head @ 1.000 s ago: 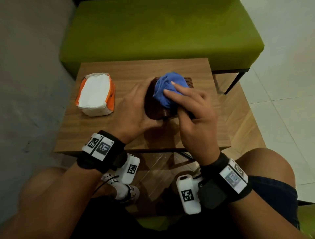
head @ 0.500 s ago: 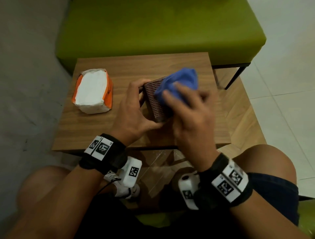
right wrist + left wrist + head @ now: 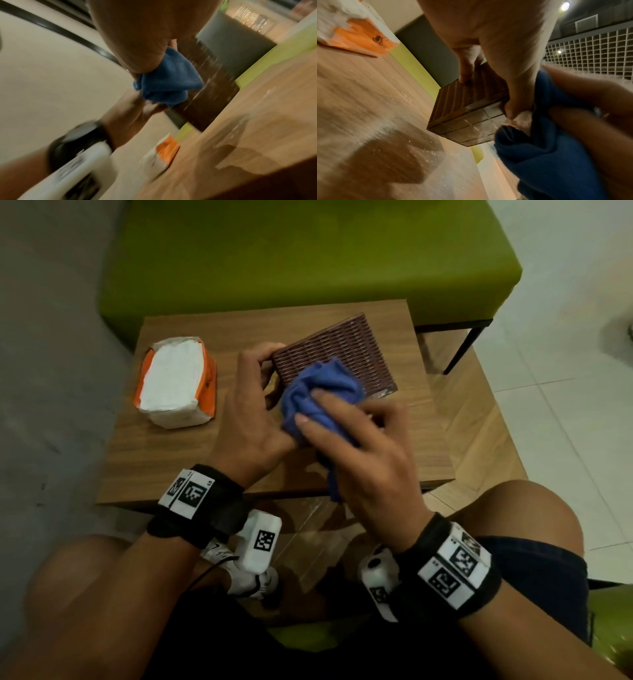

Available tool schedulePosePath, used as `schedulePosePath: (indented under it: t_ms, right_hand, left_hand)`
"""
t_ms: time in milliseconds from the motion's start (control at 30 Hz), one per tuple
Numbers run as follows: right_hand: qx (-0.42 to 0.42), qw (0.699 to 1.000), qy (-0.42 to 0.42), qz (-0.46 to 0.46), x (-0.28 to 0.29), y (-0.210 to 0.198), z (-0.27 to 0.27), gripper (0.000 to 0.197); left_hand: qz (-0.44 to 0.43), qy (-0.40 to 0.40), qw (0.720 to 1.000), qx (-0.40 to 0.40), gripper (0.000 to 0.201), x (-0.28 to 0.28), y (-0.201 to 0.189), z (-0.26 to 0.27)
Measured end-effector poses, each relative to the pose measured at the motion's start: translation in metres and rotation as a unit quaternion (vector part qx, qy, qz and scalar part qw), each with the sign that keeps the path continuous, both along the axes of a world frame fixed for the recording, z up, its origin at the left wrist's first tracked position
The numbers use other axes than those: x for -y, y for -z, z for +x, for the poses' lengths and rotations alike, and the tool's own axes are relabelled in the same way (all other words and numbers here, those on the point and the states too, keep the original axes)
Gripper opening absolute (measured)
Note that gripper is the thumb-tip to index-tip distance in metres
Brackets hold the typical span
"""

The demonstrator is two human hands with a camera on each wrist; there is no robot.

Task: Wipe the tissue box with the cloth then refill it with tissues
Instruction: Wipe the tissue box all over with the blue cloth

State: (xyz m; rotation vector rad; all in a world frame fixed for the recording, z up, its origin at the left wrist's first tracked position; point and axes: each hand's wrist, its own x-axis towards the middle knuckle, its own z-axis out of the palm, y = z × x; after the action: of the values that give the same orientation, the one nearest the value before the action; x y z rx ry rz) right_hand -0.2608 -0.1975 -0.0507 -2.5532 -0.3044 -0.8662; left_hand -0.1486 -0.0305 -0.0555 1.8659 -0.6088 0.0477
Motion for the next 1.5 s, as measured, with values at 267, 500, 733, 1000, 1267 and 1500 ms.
schedulePosePath:
  t_ms: [267, 500, 733, 1000, 1267, 1500]
  right_hand:
    - [0.012, 0.997, 0.055, 0.06, -0.01, -0.014, 0.009, 0.027]
    - [0.017, 0.986, 0.114, 0.124, 0.034, -0.02, 0.037, 0.035]
    - [-0.006, 0.999, -0.02, -0.033, -0.014, -0.03, 0.036, 0.025]
    - [-0.069, 0.956, 0.022, 0.285, 0.053, -0.025, 0.063, 0.043]
    - [-0.252, 0.742, -0.004, 0.621, 0.063, -0.006, 0.06, 0.041]
    - [-0.205, 0.732, -0.013, 0.65, 0.067, -0.008, 0.065, 0.045]
  left_hand:
    - [-0.001, 0.005, 1.0, -0.01, 0.088, 0.005, -0.007, -0.001]
    - [0.01, 0.008, 1.0, -0.024, 0.103, -0.007, -0.004, -0.001]
    - [0.001, 0.017, 1.0, 0.005, 0.098, -0.004, -0.007, 0.001]
    - [0.015, 0.006, 1.0, 0.013, 0.103, -0.013, -0.013, -0.006]
    - [-0.024, 0.037, 0.999, 0.02, 0.102, -0.008, -0.02, -0.016]
    - [0.135, 0.031, 0.989, 0.047, 0.106, -0.025, -0.008, 0.007]
